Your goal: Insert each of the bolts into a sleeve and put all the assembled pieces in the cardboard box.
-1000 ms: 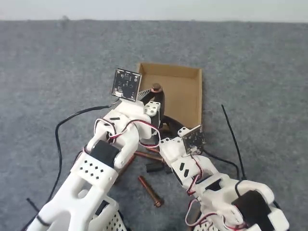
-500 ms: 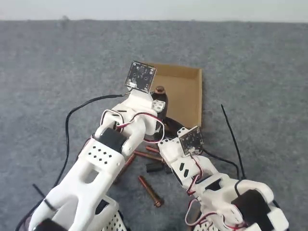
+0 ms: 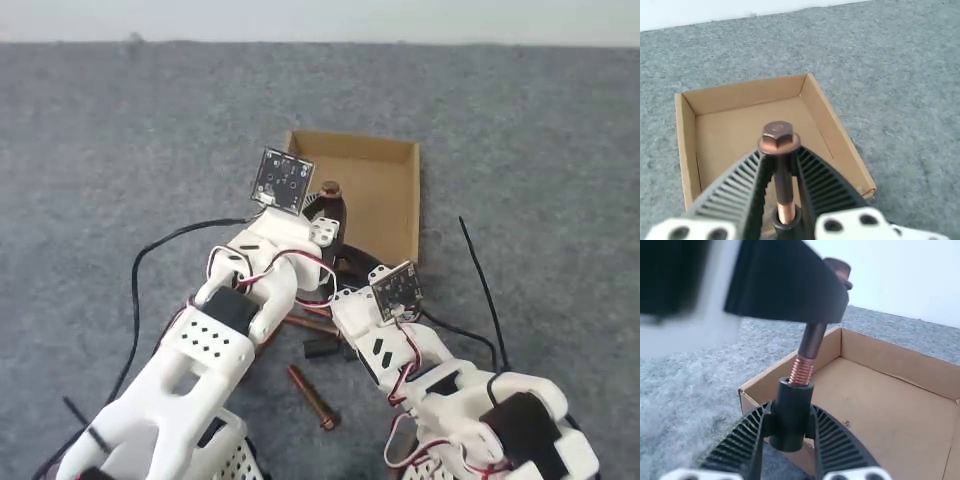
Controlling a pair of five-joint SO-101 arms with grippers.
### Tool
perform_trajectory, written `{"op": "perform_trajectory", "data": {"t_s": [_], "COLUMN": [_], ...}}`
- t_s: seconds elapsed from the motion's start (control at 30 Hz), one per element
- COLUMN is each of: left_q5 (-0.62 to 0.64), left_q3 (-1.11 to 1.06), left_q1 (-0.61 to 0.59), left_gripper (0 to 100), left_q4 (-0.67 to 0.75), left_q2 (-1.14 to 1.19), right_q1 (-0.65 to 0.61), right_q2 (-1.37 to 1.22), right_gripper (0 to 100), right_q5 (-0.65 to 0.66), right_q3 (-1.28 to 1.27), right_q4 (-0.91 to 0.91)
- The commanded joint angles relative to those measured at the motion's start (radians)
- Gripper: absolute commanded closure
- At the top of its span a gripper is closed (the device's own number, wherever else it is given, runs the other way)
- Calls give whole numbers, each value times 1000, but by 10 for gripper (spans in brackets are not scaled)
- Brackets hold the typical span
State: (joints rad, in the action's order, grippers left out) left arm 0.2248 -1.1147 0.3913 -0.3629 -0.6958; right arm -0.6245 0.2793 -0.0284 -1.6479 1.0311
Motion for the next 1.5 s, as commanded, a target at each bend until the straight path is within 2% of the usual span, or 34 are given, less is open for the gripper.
{"op": "perform_trajectory", "data": {"t_s": [0.0,0.17,0.33,0.5,0.77,1.0,1.2,1.47], "left_q5": [-20,-21,-21,-20,-21,-18,-21,-23], "left_q3": [-27,-58,-134,-199,-206,-222,-226,-205], "left_q1": [-9,32,95,97,91,97,98,55], "left_gripper": [988,988,988,988,985,823,845,822], "left_q4": [0,-14,-18,-18,-14,-18,-18,-20], "left_q2": [-3,-17,-141,-221,-221,-229,-230,-230], "right_q1": [36,58,77,74,77,79,79,81], "right_q2": [54,56,56,56,54,54,53,51], "right_gripper": [993,993,993,993,993,993,993,993], "right_q5": [14,14,12,12,12,14,14,14], "right_q3": [-17,-14,-5,-6,-15,-15,-15,-14], "right_q4": [8,8,8,16,58,56,56,56]}}
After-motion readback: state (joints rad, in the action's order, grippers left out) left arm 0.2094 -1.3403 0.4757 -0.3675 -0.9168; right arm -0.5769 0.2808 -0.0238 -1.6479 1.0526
